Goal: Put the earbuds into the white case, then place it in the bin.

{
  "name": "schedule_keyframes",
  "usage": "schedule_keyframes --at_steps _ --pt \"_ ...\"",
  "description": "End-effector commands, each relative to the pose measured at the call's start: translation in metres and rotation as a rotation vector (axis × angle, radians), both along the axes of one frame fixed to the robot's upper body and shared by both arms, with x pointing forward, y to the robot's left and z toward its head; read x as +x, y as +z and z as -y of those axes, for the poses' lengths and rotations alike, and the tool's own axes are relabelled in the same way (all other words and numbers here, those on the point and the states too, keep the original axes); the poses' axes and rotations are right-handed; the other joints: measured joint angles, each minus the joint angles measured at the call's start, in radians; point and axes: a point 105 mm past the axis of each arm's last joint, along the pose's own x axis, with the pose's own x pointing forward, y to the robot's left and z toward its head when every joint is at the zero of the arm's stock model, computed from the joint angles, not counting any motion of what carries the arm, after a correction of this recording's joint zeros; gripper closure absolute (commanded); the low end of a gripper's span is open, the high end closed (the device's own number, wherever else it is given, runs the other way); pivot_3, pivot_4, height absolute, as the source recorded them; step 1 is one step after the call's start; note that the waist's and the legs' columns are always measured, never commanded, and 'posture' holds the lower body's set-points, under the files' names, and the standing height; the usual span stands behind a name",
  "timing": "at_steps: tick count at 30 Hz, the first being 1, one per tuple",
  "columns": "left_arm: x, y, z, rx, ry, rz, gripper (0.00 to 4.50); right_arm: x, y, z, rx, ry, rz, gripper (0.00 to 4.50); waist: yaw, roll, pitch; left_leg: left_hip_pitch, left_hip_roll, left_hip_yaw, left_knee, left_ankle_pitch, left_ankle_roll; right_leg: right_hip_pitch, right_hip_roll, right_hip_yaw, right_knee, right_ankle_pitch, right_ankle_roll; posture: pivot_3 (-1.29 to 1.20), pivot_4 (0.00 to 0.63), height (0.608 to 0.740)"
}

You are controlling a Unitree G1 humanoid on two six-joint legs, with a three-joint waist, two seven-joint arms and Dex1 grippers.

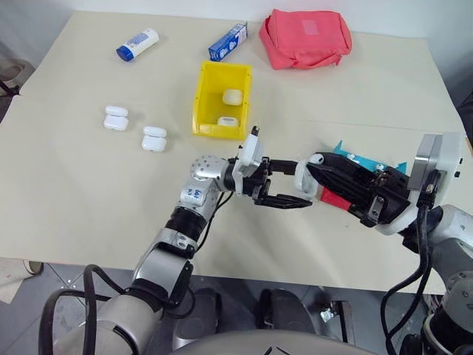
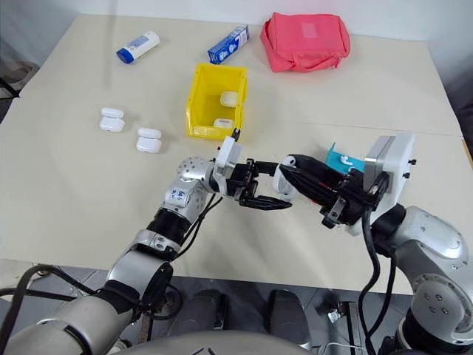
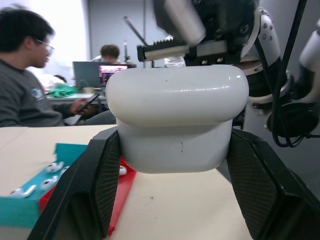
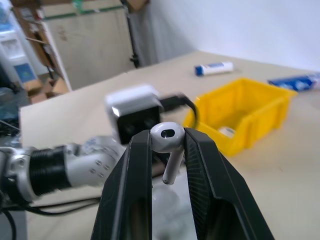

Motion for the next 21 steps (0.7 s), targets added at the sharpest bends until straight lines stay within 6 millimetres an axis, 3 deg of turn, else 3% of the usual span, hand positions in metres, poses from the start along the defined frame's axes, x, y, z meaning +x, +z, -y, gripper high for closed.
schedule_keyframes --at_steps 1,21 --pt "-0.007 0.018 0.001 -0.054 -0.076 0.057 1.70 -0.001 0.004 -0.003 0.005 0.007 0.054 3.95 0.000 0.000 0.000 0.000 0.000 0.000 0.000 0.000 0.000 0.000 0.000 0.000 0.000 0.000 0.000 0.00 0.150 0.740" --pt "-0.015 0.032 -0.014 -0.068 -0.132 0.091 1.70 0.013 -0.015 0.013 -0.053 0.024 0.037 3.95 0.000 0.000 0.000 0.000 0.000 0.000 0.000 0.000 0.000 0.000 0.000 0.000 0.000 0.000 0.000 0.00 0.150 0.740"
